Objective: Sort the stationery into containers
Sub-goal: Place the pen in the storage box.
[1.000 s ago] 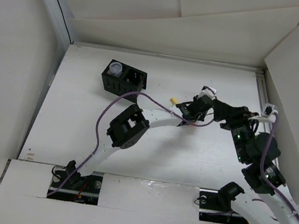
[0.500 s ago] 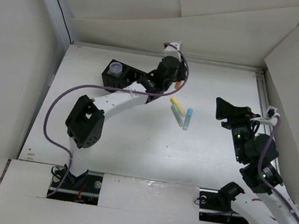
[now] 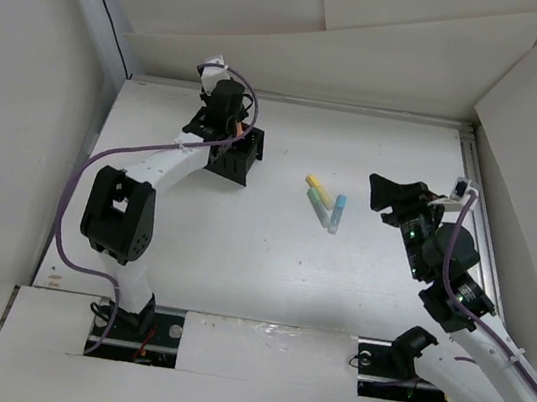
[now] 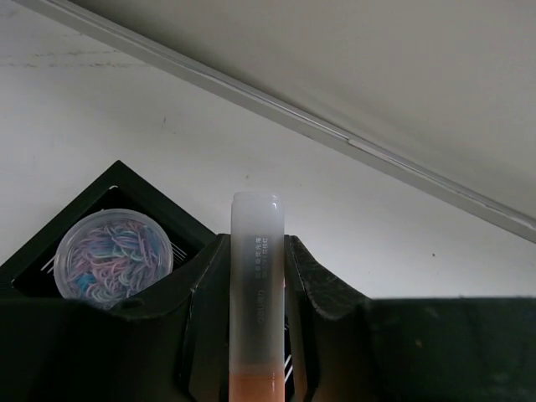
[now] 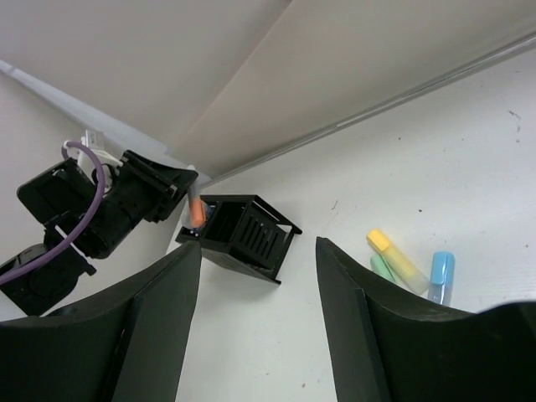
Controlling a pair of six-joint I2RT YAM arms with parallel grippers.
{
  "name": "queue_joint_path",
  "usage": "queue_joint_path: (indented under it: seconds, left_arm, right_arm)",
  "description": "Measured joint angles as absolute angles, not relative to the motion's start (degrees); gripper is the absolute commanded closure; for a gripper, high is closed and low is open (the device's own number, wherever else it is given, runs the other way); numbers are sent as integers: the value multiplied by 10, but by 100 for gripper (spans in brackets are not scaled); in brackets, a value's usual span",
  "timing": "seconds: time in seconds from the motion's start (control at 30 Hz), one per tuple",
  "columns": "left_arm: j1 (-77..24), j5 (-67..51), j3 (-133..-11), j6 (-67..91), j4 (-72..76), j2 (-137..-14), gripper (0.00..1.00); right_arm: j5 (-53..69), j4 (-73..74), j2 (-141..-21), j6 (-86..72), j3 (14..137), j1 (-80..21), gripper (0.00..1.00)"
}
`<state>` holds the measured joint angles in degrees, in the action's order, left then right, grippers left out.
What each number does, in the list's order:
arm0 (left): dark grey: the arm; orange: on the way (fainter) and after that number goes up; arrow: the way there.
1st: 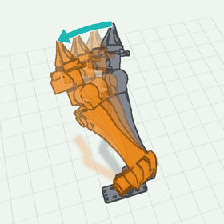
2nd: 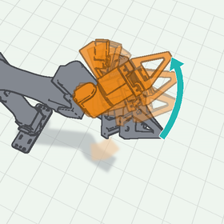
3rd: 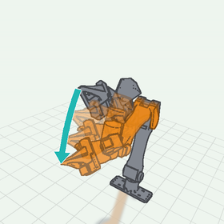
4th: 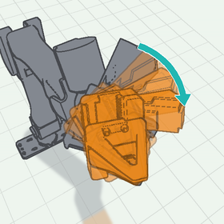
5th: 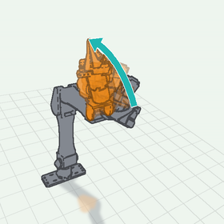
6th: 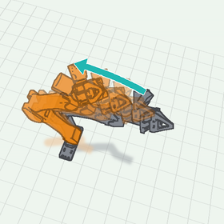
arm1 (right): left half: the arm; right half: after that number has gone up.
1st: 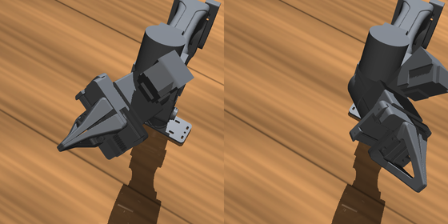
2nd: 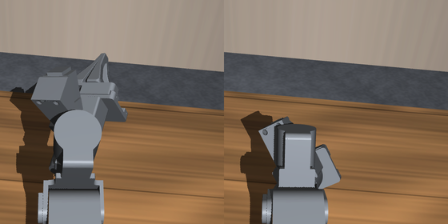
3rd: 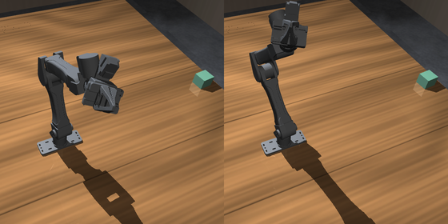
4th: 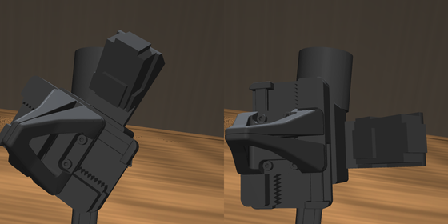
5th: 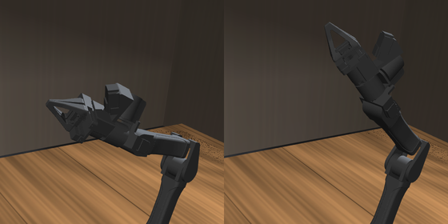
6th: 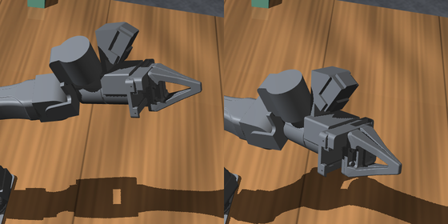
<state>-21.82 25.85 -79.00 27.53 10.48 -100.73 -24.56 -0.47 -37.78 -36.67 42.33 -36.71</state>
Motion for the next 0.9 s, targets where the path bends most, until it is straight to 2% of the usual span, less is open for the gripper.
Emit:
queue_joint_path:
  seconds: [0.5,0.77,0.8,0.9]
  left_arm:
    - [-230,330,-792,251,115,-1084,82]
    - [-233,349,-793,245,141,-1086,82]
    - [-235,353,-791,245,146,-1086,79]
    - [-244,364,-776,244,161,-1086,79]
  right_arm:
    - [-238,-5,-380,-366,423,-367,37]
    - [-235,-5,-383,-362,423,-367,37]
    - [-236,-5,-383,-362,423,-367,37]
    - [-235,-5,-383,-362,423,-367,37]
